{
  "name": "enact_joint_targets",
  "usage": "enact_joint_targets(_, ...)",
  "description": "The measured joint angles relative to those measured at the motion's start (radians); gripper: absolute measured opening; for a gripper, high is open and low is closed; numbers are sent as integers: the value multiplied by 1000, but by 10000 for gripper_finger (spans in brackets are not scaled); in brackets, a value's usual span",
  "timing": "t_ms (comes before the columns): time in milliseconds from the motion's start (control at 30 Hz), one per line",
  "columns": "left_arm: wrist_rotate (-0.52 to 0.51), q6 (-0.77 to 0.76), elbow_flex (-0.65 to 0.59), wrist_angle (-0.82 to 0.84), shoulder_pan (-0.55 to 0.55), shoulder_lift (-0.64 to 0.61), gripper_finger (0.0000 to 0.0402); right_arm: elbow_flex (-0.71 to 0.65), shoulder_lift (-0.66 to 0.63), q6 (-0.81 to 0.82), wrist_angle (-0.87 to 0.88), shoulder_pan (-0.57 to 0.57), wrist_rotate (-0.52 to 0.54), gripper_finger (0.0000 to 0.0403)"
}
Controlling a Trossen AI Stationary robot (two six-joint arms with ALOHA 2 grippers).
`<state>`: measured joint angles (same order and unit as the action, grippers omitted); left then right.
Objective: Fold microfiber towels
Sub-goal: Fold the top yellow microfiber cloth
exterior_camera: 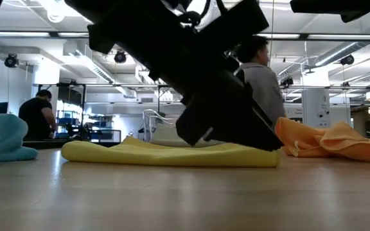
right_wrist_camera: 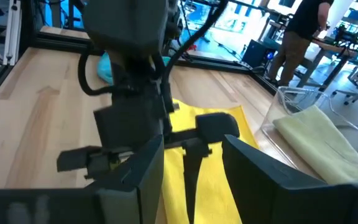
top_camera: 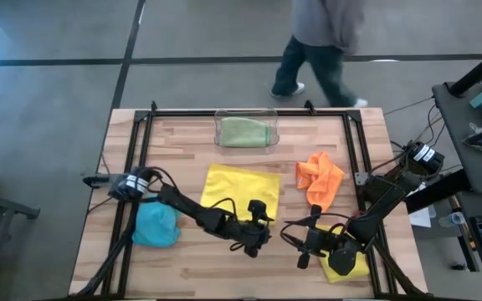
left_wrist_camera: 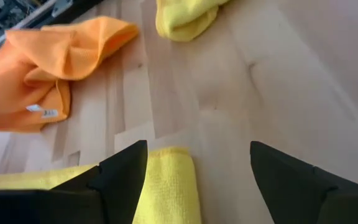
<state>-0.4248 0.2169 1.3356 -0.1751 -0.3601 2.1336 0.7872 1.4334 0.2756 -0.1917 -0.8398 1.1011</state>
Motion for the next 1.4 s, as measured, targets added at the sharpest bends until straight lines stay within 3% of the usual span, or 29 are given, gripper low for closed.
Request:
enact_joint_targets(733,-53,-51,7,45,27,36,259,-1,0,1,4,0,0,155)
enact_joint_targets(1033,-59,22,18,33,28,73,202,-2,0,3,7,0,0,155)
enact_joint_targets(1400,-65,21,15,28,30,72,97,-2,0,2,7,0,1,155)
